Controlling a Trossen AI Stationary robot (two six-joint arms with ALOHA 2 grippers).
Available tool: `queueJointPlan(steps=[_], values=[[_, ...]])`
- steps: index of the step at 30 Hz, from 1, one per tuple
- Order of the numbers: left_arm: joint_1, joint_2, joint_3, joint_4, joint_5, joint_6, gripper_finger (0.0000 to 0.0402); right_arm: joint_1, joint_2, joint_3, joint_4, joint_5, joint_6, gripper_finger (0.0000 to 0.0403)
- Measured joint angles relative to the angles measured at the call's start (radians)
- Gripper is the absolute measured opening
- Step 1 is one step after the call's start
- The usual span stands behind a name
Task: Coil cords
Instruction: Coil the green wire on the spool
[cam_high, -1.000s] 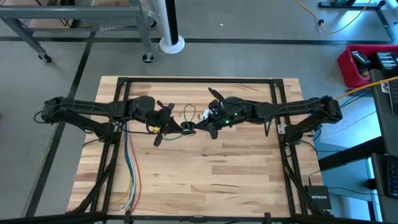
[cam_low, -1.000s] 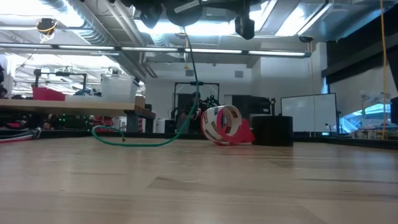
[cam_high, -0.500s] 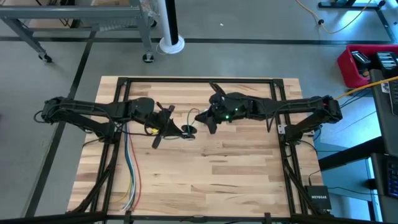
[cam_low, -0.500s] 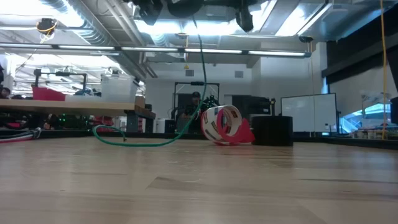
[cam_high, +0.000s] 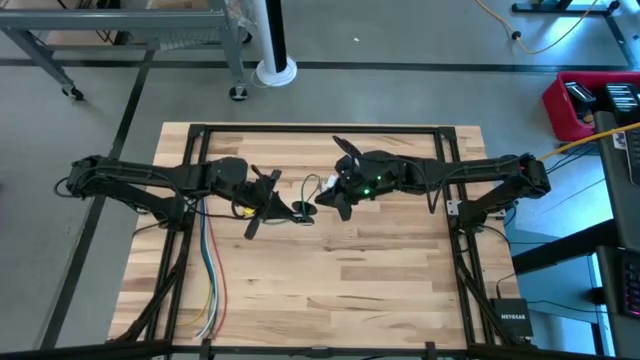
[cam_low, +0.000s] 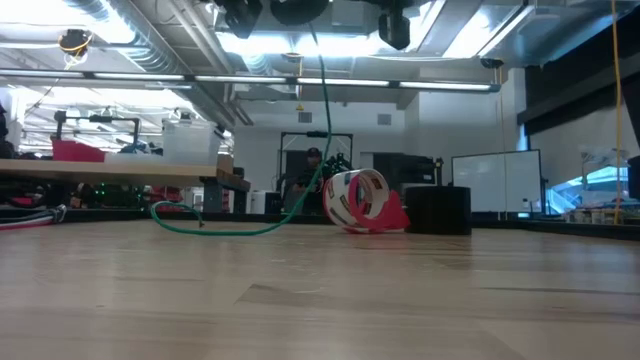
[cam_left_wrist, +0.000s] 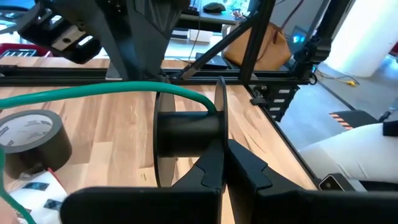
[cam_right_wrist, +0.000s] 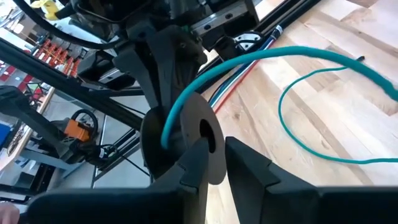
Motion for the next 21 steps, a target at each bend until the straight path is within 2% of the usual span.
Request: queueJointPlan(steps=[21], values=[[0.001,0.0,-0.002,0.044,0.003,0.014,0.0,0.039,0.0,0.0,0.038,0.015,-0.005,0.006]])
